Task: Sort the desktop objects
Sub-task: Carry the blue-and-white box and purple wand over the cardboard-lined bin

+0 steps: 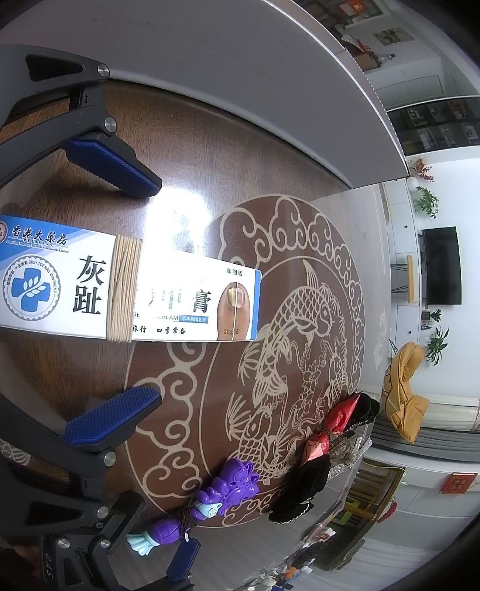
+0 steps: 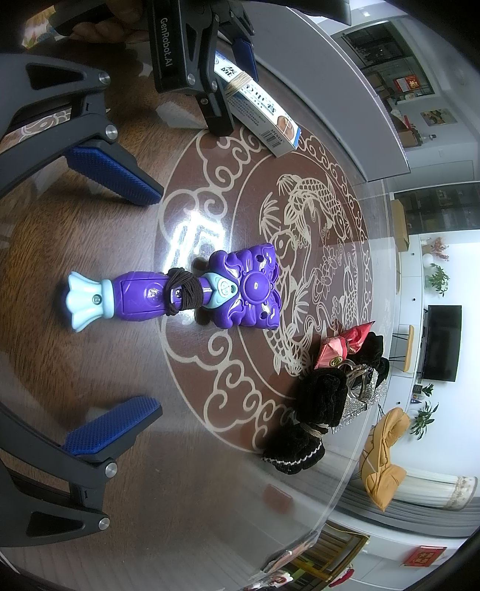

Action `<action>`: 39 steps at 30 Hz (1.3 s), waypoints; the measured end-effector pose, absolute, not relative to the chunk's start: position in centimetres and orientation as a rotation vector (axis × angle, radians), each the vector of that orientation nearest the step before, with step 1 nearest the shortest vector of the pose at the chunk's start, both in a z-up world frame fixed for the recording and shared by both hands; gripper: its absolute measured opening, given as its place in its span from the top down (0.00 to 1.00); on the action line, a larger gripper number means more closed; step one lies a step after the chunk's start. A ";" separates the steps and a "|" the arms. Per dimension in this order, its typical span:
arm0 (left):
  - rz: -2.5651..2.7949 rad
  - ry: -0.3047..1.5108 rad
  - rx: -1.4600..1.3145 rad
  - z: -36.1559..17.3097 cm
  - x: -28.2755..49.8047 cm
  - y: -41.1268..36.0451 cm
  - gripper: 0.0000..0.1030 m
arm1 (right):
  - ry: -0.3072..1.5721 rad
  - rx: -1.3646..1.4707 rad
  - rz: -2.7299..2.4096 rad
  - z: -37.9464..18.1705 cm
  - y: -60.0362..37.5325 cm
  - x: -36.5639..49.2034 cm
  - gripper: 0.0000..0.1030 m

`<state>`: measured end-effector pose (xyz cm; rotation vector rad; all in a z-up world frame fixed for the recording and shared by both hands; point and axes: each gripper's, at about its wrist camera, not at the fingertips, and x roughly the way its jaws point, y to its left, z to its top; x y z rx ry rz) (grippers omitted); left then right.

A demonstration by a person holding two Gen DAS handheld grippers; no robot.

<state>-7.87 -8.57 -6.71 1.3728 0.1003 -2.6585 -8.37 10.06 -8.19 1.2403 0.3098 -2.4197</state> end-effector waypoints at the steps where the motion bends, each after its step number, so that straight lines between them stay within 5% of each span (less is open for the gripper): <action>1: -2.658 0.100 1.373 -6.7 -7.9 -8.5 0.00 | 0.310 1.240 -2.420 -8.2 10.1 -8.4 0.00; 15: -2.718 0.035 1.479 -6.6 -7.8 -7.9 0.00 | 0.366 1.330 -2.312 -7.9 8.9 -10.3 0.01; 17: -2.757 -0.006 1.493 -6.4 -7.7 -7.6 0.07 | 0.372 1.310 -2.307 -7.4 8.3 -10.6 0.25; 19: -2.791 -0.020 1.449 -5.8 -7.4 -7.7 0.44 | 0.406 1.292 -2.285 -6.7 7.5 -10.7 0.74; 20: -2.799 -0.014 1.454 -5.5 -7.5 -7.8 0.58 | 0.409 1.304 -2.275 -6.5 7.3 -10.7 0.78; 39: -2.908 0.395 0.905 10.5 5.0 -21.2 0.58 | 0.183 0.923 -2.200 7.9 -2.9 -3.9 0.79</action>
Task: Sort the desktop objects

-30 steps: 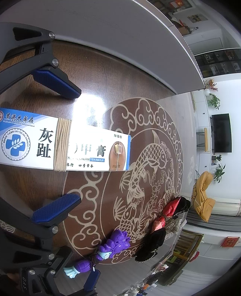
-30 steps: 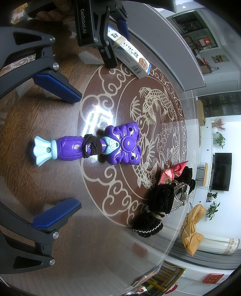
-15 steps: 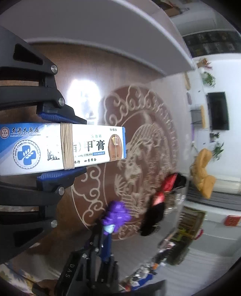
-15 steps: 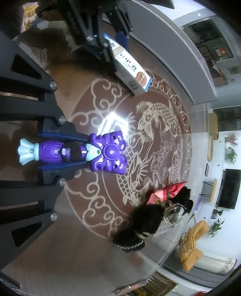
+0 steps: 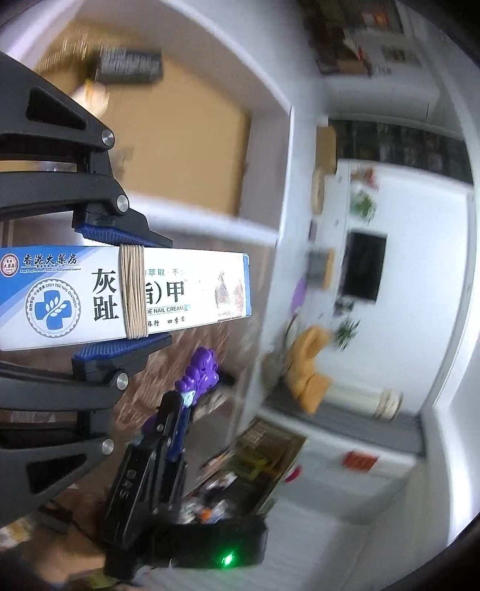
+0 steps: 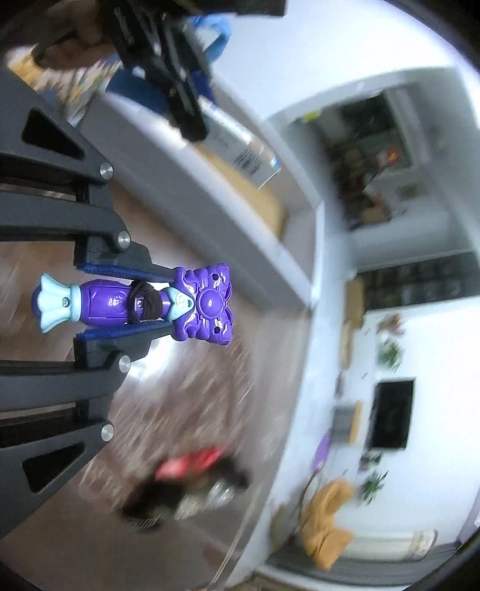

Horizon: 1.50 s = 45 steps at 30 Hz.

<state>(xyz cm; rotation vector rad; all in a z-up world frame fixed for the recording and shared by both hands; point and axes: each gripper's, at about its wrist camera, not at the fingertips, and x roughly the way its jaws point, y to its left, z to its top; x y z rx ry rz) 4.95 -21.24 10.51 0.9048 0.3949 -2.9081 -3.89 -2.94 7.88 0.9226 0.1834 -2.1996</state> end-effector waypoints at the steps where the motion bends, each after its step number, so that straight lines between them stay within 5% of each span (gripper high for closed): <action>1: -2.870 0.403 0.891 10.8 5.5 -23.1 0.58 | 0.152 0.901 -2.165 8.5 -4.7 -3.5 0.79; 14: -2.318 0.622 1.150 1.4 8.2 -39.6 0.55 | 0.220 0.994 -1.776 2.9 -25.6 1.1 0.76; 15: -2.305 0.626 1.150 1.2 8.3 -39.6 0.55 | 0.230 1.016 -1.768 2.2 -25.9 1.0 0.65; 16: -2.315 0.619 1.128 1.3 8.4 -39.5 0.46 | 0.226 1.022 -1.765 1.9 -25.9 0.9 0.49; 19: -2.340 0.585 1.078 2.1 8.5 -38.6 0.24 | 0.167 0.945 -1.803 2.6 -23.5 0.6 0.19; 30: -2.635 0.317 1.031 6.6 5.2 -24.0 0.22 | 0.231 0.880 -2.229 0.8 -6.3 -4.2 0.05; 34: -2.816 0.278 1.092 7.3 3.3 -17.1 0.01 | 0.306 1.031 -2.397 -3.4 1.5 -7.0 0.05; 45: -2.756 0.105 1.418 -4.1 -6.6 -8.1 0.01 | 0.157 1.289 -2.552 -7.6 13.9 -9.2 0.03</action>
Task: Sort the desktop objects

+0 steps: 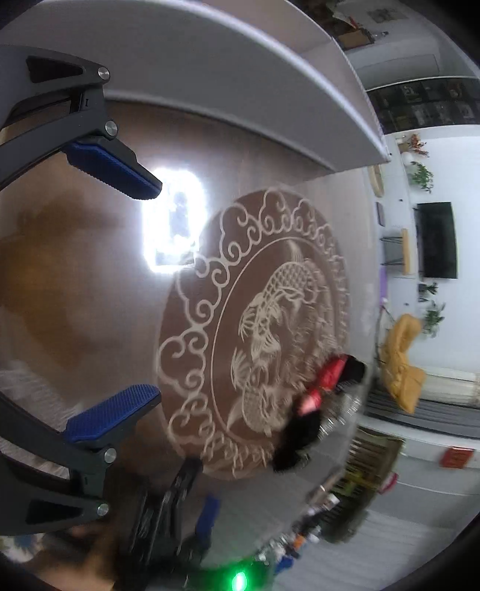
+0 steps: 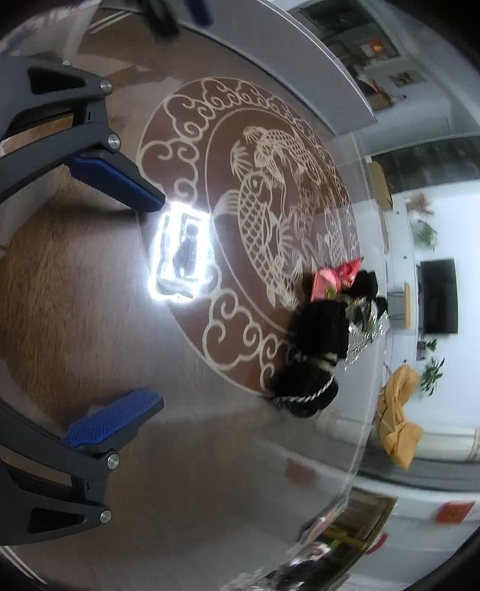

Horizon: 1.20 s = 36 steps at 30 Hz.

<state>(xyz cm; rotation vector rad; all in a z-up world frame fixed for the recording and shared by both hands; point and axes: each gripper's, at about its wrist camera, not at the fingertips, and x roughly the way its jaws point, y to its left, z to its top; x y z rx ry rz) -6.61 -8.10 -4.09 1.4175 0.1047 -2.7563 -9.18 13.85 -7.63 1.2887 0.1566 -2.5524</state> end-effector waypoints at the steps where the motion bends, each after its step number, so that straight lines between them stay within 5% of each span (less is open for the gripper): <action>1: -2.756 0.099 1.406 -4.5 -7.1 -7.8 0.01 | 0.164 1.298 -2.555 -7.6 13.7 -9.1 0.00; 11: -2.735 0.011 1.412 -6.8 -13.8 -7.0 0.00 | 0.209 1.314 -2.561 -7.9 12.8 -9.7 0.00; 36: -2.746 0.036 1.407 -7.0 -13.8 -7.3 0.00 | 0.210 1.314 -2.562 -8.0 12.7 -9.7 0.00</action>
